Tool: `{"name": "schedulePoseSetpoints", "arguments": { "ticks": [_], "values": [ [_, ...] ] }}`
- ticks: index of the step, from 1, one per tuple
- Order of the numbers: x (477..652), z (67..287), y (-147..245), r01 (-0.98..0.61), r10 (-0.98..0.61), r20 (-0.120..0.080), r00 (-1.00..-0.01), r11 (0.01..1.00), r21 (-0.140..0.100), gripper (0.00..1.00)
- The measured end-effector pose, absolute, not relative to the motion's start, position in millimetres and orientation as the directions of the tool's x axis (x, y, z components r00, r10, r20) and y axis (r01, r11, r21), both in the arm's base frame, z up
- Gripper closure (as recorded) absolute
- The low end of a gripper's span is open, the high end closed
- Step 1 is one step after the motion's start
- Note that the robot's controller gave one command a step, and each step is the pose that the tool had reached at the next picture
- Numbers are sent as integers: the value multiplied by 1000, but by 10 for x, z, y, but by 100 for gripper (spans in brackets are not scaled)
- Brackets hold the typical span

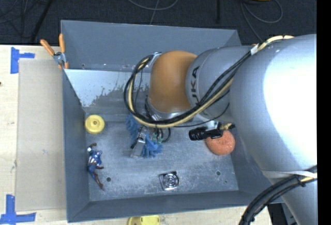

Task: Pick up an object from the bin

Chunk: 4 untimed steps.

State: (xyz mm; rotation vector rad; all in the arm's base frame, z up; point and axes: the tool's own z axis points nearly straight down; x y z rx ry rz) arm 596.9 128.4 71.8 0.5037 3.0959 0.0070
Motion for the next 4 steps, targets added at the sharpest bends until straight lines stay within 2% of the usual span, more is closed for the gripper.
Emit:
{"name": "schedulePoseSetpoints", "arguments": {
  "ticks": [1, 2, 4],
  "values": [
    [5968, 713, 1297, 287, 287, -7, -958, 958, 3, 0],
    [5998, 750, 1295, 317, 317, -12, -948, 948, 11, 100],
    [5985, 778, 1292, 318, 318, -7, -948, 948, 9, 100]
  ]
}}
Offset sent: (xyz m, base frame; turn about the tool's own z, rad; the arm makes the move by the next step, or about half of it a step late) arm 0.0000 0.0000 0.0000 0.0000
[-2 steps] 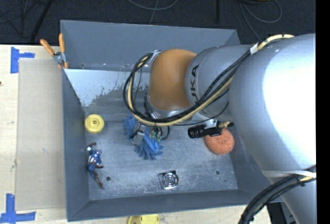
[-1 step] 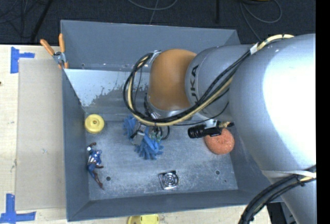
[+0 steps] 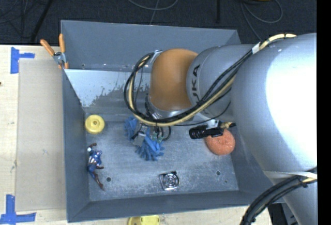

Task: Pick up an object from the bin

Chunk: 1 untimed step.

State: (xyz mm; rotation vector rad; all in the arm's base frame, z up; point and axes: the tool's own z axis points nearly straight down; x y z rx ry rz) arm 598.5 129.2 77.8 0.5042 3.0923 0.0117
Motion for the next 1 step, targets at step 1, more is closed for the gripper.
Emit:
{"name": "schedulePoseSetpoints", "arguments": {
  "ticks": [1],
  "values": [
    [5956, 971, 1284, 317, 317, 4, -948, 948, 0, 100]
  ]
}}
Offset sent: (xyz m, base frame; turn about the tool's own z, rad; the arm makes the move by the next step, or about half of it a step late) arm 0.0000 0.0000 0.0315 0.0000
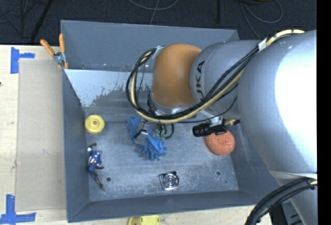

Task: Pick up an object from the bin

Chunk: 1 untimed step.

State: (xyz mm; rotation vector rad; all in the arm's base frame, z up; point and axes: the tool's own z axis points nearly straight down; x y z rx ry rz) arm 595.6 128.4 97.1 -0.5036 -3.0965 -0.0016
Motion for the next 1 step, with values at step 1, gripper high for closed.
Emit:
{"name": "schedulePoseSetpoints", "arguments": {
  "ticks": [1],
  "values": [
    [5965, 1195, 1283, 316, 316, 2, -949, 949, 1, 100]
  ]
}}
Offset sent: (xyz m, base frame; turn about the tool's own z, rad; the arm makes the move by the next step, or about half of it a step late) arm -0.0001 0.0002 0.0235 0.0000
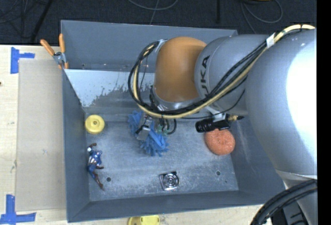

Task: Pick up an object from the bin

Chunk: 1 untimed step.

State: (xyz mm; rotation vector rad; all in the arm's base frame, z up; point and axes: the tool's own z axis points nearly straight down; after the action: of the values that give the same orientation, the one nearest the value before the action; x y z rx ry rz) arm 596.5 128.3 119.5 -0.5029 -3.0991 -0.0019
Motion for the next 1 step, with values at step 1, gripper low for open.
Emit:
{"name": "schedulePoseSetpoints", "arguments": {
  "ticks": [1],
  "values": [
    [5976, 1395, 1284, 316, 316, -1, -949, 949, 3, 100]
  ]
}}
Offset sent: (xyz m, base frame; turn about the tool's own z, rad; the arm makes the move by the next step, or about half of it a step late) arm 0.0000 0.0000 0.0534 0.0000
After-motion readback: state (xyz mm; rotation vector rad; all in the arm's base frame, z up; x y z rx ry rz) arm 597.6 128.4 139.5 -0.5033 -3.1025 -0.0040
